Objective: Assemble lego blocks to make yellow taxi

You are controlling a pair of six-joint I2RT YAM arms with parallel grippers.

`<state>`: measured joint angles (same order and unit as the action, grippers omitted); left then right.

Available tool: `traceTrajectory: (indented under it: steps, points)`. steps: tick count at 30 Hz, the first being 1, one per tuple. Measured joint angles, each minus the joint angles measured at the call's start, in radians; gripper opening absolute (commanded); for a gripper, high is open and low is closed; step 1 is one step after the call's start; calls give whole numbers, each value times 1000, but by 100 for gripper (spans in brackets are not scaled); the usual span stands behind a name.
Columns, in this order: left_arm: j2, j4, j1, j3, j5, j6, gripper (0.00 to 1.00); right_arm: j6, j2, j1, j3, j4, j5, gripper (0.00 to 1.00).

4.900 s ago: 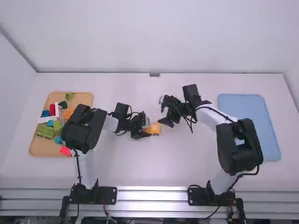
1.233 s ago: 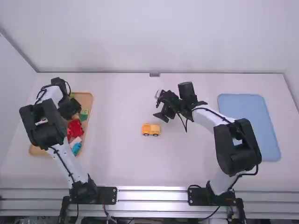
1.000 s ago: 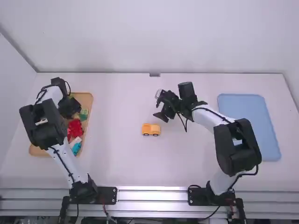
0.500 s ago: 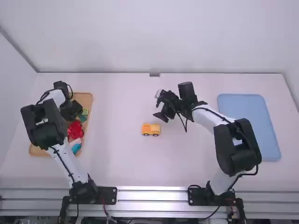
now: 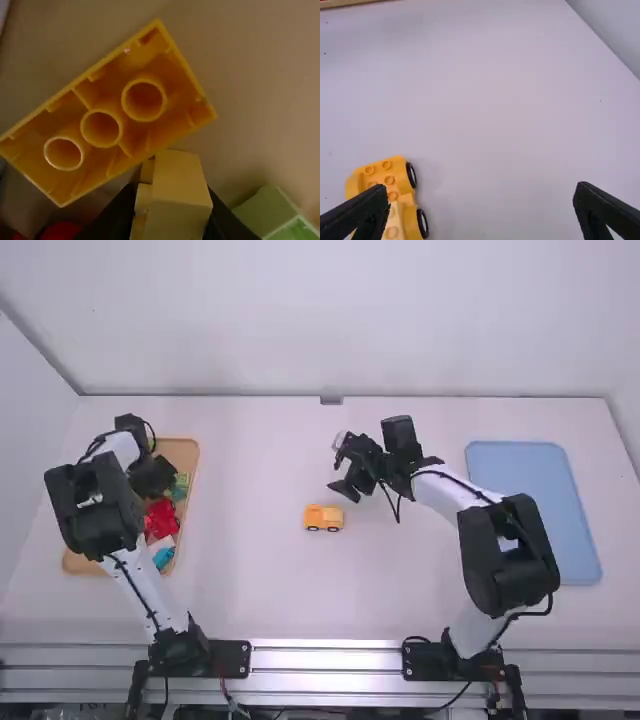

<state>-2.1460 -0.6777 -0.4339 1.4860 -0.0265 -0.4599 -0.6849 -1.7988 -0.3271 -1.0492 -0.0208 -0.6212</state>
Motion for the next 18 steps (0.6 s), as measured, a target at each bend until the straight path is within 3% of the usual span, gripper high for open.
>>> traceTrajectory:
  steps: [7, 13, 16, 18]
  points:
    - [0, -11, 0, 0, 0, 0, 29, 3, 0, 0, 0, 0, 1, 99]
    - [0, -3, -1, 1, -4, 9, 17, 4, 0, 0, 0, 1, 0, 99]
    - [0, 3, -1, 1, -3, 24, 22, 4, 0, 0, 0, 1, 0, 98]
    - [0, -1, -1, 4, -3, 34, 17, 2, 0, 0, 0, 1, 0, 99]
